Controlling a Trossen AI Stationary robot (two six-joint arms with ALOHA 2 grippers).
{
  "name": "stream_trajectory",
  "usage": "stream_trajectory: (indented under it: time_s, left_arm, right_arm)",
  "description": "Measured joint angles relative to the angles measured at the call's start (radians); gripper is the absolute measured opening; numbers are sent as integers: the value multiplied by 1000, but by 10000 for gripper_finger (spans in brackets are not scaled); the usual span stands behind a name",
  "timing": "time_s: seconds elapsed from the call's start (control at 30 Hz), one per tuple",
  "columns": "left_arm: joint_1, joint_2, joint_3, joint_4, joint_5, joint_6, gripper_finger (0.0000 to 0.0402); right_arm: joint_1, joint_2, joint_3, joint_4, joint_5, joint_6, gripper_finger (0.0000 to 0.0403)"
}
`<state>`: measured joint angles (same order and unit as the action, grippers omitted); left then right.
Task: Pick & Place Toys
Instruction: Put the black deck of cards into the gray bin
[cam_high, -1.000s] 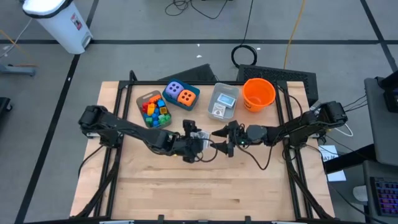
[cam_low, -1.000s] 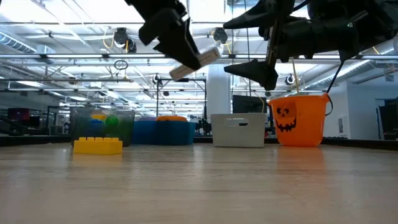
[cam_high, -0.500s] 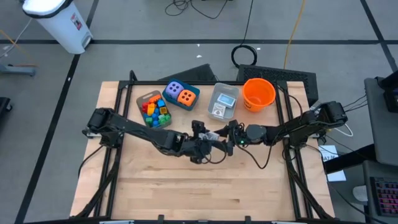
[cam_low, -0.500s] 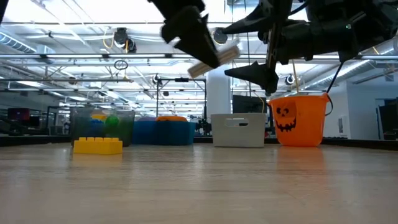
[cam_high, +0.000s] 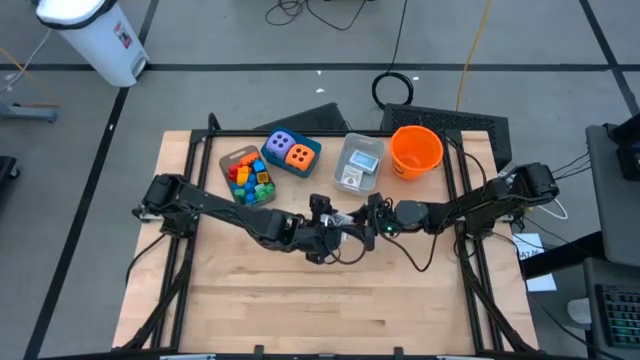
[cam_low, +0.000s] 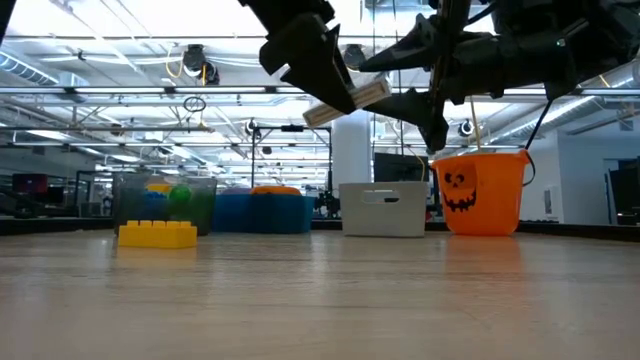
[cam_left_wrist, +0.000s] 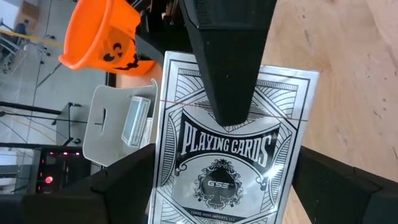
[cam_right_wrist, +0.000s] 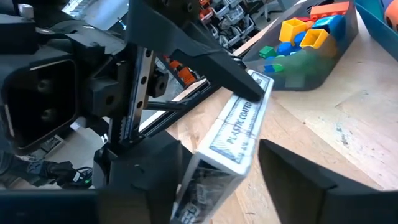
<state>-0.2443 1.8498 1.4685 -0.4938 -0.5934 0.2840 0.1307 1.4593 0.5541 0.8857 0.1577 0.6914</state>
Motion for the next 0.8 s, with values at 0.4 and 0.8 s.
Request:
stream_trajectory:
  time_s: [0.4,0.8]
  left_arm:
    - [-3,-1,0,-4,-32,20,333]
    - [-72,-4,118,-41,-121,50,382]
  right_arm:
    - [-1,0,0,0,4,1,85]
    - [-1,1,-2,14,-1,-99,71]
